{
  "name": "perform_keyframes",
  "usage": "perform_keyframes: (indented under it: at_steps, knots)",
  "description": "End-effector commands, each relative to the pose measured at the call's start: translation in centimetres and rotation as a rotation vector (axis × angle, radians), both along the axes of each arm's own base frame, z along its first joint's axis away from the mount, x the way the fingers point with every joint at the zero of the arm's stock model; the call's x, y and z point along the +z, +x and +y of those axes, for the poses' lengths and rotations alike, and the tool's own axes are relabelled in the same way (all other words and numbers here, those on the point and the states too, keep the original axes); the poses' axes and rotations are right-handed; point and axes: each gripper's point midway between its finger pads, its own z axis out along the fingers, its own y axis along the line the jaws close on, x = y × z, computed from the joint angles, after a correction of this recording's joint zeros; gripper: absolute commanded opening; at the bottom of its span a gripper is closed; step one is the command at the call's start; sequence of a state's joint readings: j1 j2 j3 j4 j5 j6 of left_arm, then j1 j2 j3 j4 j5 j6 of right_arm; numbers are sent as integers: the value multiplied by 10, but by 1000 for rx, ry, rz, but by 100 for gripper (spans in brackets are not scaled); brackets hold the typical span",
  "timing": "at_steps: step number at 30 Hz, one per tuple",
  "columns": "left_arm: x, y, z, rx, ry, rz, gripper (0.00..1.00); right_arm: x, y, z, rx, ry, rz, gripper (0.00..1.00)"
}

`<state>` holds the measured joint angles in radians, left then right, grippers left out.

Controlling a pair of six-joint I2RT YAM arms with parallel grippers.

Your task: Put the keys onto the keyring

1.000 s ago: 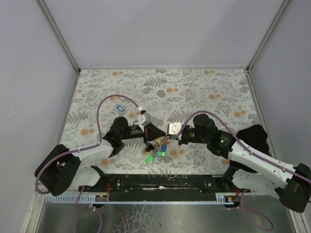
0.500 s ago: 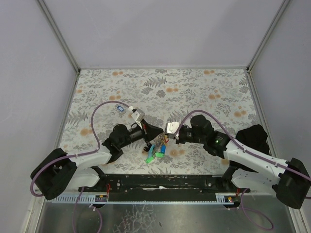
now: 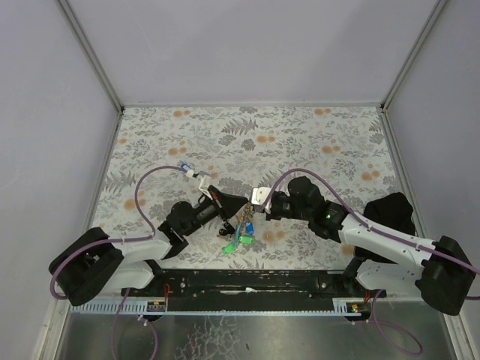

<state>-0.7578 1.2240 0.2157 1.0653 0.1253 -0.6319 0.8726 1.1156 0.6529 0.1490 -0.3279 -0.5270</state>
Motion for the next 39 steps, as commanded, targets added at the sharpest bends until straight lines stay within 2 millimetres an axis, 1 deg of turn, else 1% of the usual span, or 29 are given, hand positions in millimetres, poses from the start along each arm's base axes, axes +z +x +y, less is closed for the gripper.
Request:
perform_keyframes:
  at_steps: [1, 3, 5, 7, 10, 11, 14, 17, 24, 26, 30, 35, 39]
  knots:
    - [42, 12, 15, 99, -80, -160, 5, 41, 4, 6, 9, 38, -97, 0]
    - [43, 11, 18, 103, -34, -218, 12, 54, 7, 6, 13, 33, -130, 0]
    - [43, 9, 21, 98, 16, -274, 18, 61, 7, 7, 27, 23, -151, 0]
    - [43, 8, 24, 96, 69, -329, 23, 67, 8, 9, 42, 17, -161, 0]
    - [45, 5, 27, 48, 125, -410, 29, 72, 7, 13, 67, 9, -162, 0]
    - [46, 5, 28, 35, 138, -431, 30, 73, 6, 14, 76, 8, -159, 0]
    - [44, 5, 32, -6, 187, -500, 31, 74, 4, 16, 97, 1, -153, 0]
    - [37, 2, 29, -73, 235, -559, 31, 73, 4, 16, 104, -12, -151, 0]
    - [33, -8, 20, -238, 289, -674, 32, 71, 4, 16, 113, -36, -145, 0]
    - [30, -11, 18, -278, 302, -686, 31, 70, 4, 16, 113, -39, -144, 0]
    - [29, -13, 18, -300, 315, -703, 31, 68, 2, 16, 121, -43, -138, 0]
    - [31, -19, 8, -397, 299, -716, 31, 68, 0, 18, 136, -42, -129, 0]
    - [33, -17, 3, -420, 295, -716, 31, 66, -1, 18, 146, -47, -124, 0]
